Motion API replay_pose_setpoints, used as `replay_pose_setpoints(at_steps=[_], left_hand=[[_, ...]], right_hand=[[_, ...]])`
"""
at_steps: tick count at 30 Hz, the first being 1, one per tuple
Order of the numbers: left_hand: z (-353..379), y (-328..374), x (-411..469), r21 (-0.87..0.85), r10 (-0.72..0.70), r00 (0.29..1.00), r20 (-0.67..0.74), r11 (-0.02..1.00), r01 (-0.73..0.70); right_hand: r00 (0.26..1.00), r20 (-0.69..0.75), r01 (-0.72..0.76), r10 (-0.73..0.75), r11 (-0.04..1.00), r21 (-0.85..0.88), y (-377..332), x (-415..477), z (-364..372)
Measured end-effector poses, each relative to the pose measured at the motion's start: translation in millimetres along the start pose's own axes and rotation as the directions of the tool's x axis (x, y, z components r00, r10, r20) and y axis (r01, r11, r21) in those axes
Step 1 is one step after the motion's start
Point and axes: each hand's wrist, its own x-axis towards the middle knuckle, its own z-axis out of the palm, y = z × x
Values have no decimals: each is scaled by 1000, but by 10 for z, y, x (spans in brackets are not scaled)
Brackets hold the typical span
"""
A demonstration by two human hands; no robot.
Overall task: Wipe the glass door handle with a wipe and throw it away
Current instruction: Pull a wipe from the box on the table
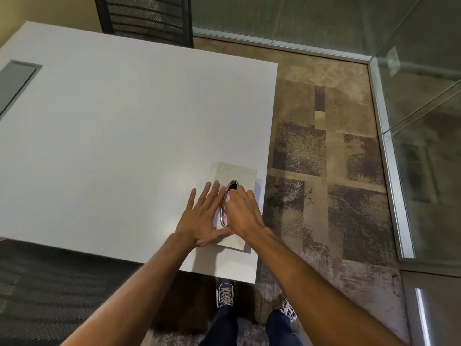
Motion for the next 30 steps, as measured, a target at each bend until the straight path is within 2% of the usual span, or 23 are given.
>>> replay_pose_setpoints(at_steps=[5,10,17,24,30], left_hand=[[3,7,-2,11,-2,1000,-12,1000,2],[35,16,-28,31,-13,1000,-6,999,13],[77,-20,-21,53,-15,1000,3,998,15],[89,-17,-23,19,-8,1000,-17,1000,8],[95,-25,-35,-23,-4,999,-36,1000,3]], right_hand=[[999,30,-13,16,997,-77,-82,77,52],[999,29,-43,44,998,-42,-101,116,108],[998,62,1,2,998,-57,-64,117,148],[998,-49,40,-37,998,49,57,-34,10],[963,-269,73,-34,988,137,70,-263,-81]])
